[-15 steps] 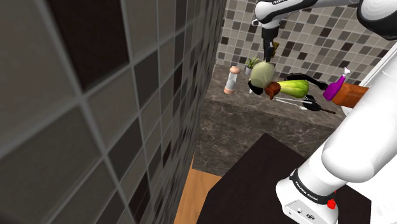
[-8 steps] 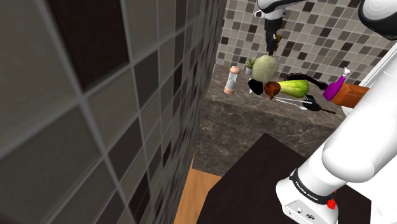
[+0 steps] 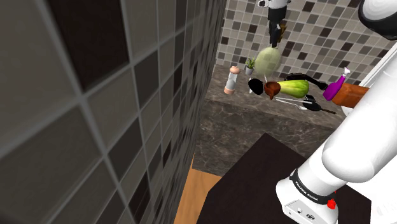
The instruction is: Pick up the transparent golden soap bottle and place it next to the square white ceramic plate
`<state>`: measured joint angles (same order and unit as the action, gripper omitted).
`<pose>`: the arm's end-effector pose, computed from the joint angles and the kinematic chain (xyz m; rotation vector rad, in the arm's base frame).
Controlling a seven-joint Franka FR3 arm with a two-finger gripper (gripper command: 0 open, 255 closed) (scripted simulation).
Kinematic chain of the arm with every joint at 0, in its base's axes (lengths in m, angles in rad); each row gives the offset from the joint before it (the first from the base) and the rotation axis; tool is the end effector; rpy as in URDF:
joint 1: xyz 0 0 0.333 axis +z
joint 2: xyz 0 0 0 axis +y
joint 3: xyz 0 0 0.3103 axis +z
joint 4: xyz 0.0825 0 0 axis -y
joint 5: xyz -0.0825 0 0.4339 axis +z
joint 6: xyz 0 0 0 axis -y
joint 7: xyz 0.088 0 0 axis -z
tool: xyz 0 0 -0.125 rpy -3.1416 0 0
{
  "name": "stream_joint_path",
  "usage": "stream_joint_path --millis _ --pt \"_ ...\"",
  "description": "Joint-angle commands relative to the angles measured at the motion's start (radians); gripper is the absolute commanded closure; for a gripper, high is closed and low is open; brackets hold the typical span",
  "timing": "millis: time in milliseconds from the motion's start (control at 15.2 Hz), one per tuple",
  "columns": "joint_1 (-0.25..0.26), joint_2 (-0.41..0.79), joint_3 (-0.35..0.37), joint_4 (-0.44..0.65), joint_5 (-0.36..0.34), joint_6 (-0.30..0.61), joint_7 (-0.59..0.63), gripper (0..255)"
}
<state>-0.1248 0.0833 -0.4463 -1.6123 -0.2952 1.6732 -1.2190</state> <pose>0.5190 -0.3632 0.5474 2.7533 0.9764 -0.3922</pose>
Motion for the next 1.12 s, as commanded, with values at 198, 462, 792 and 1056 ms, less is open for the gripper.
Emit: stream_joint_path --millis 198,462,792,1056 --pt "-0.003 0.014 -0.002 0.082 0.008 -0.064 -0.024 255" --pt "-0.006 0.030 -0.003 0.154 0.015 -0.119 -0.044 255" --pt "-0.012 0.057 -0.007 0.254 0.026 -0.189 -0.072 255" --pt "-0.020 0.087 -0.010 0.346 0.038 -0.249 -0.097 255"
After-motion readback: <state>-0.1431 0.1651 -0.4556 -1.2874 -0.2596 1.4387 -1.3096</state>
